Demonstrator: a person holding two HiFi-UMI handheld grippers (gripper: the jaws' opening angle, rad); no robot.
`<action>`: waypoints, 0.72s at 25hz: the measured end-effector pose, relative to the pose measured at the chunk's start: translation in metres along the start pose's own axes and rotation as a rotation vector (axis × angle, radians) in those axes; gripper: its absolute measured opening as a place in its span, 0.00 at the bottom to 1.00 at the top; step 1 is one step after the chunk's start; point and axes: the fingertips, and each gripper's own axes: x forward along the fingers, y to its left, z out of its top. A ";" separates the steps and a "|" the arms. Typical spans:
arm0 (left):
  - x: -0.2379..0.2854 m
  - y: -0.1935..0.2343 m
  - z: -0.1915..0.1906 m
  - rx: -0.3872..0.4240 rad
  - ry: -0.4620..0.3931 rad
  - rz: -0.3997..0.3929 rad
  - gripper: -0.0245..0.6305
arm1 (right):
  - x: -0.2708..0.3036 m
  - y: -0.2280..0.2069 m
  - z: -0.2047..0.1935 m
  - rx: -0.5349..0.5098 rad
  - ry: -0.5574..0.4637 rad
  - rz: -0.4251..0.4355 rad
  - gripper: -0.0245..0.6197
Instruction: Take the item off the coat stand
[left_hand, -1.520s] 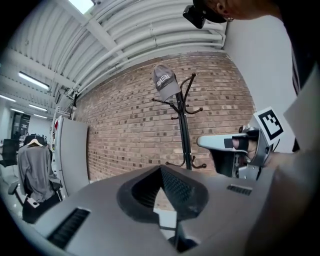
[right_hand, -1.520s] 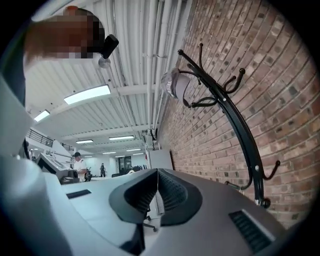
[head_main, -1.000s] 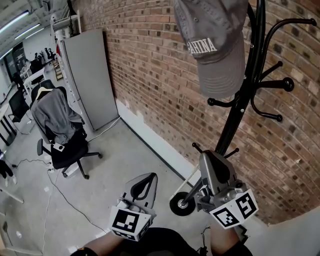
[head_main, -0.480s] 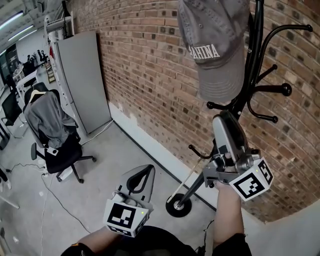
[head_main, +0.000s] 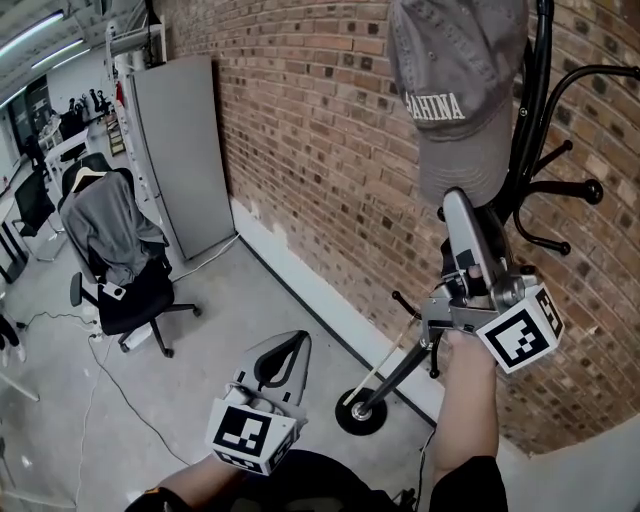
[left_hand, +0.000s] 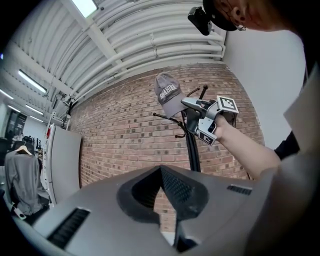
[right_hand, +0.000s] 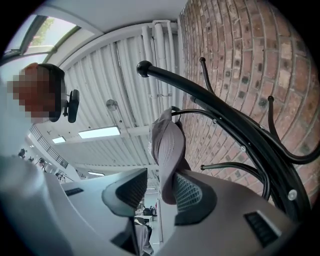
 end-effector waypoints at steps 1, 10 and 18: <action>-0.002 0.002 0.000 -0.003 0.000 0.006 0.09 | 0.002 0.000 0.000 -0.001 -0.004 0.002 0.25; -0.018 0.020 -0.006 -0.034 0.028 0.056 0.09 | 0.021 0.017 0.005 -0.110 -0.006 0.025 0.10; -0.038 0.058 -0.008 -0.068 0.013 0.123 0.09 | 0.059 0.041 0.017 -0.175 -0.018 0.067 0.09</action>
